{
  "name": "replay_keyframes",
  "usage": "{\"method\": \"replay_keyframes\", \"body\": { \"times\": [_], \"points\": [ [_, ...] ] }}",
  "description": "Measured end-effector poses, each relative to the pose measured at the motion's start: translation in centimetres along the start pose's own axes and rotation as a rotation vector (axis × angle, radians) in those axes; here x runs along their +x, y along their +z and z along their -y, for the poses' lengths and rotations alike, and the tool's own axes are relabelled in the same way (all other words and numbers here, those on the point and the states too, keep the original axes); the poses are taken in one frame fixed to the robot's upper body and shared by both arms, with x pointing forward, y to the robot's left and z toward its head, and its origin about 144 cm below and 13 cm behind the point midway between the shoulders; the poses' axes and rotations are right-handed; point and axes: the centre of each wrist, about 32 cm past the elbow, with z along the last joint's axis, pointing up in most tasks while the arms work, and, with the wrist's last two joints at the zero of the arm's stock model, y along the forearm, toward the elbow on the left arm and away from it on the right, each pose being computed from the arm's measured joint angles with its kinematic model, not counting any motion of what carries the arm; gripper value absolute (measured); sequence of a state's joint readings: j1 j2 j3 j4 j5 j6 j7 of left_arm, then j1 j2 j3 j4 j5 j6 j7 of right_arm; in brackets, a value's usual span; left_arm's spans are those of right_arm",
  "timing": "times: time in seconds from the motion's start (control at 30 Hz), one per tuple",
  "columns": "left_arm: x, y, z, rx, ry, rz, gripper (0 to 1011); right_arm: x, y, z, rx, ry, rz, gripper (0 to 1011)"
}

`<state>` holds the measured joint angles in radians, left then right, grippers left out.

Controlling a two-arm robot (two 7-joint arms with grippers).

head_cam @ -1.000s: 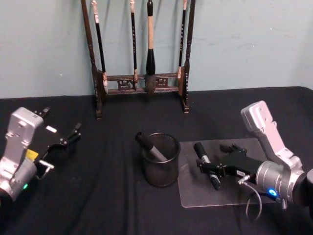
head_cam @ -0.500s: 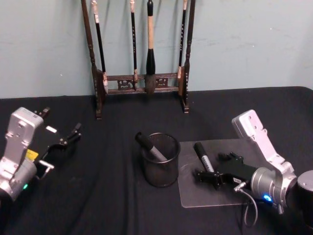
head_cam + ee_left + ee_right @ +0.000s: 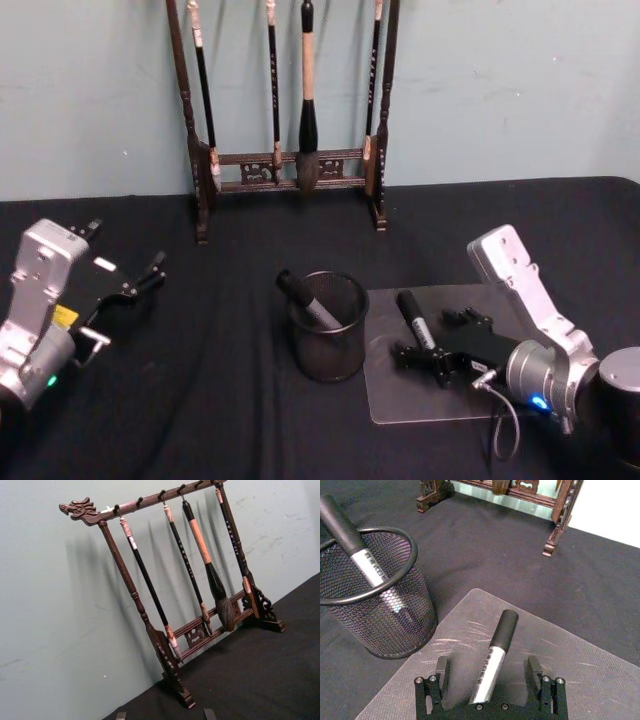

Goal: Pick up the water-based marker from the table and place it into the pen holder.

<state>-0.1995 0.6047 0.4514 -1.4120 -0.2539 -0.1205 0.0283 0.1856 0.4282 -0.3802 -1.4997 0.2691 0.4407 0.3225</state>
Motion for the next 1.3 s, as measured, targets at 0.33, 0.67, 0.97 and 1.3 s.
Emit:
{"method": "replay_keyframes", "body": {
  "times": [0.33, 0.67, 0.97, 1.3],
  "points": [
    [0.0, 0.0, 0.0, 0.0, 0.0, 0.0, 1001, -0.06, -0.17, -0.48, 0.001, -0.005, 0.01, 1000],
    [0.0, 0.0, 0.0, 0.0, 0.0, 0.0, 1001, -0.08, -0.31, -0.77, -0.005, -0.004, 0.007, 1000],
    [0.0, 0.0, 0.0, 0.0, 0.0, 0.0, 1001, -0.1, -0.32, -0.78, -0.004, -0.005, 0.01, 1000],
    [0.0, 0.0, 0.0, 0.0, 0.0, 0.0, 1001, -0.09, -0.33, -0.77, -0.004, -0.005, 0.01, 866]
  ]
}}
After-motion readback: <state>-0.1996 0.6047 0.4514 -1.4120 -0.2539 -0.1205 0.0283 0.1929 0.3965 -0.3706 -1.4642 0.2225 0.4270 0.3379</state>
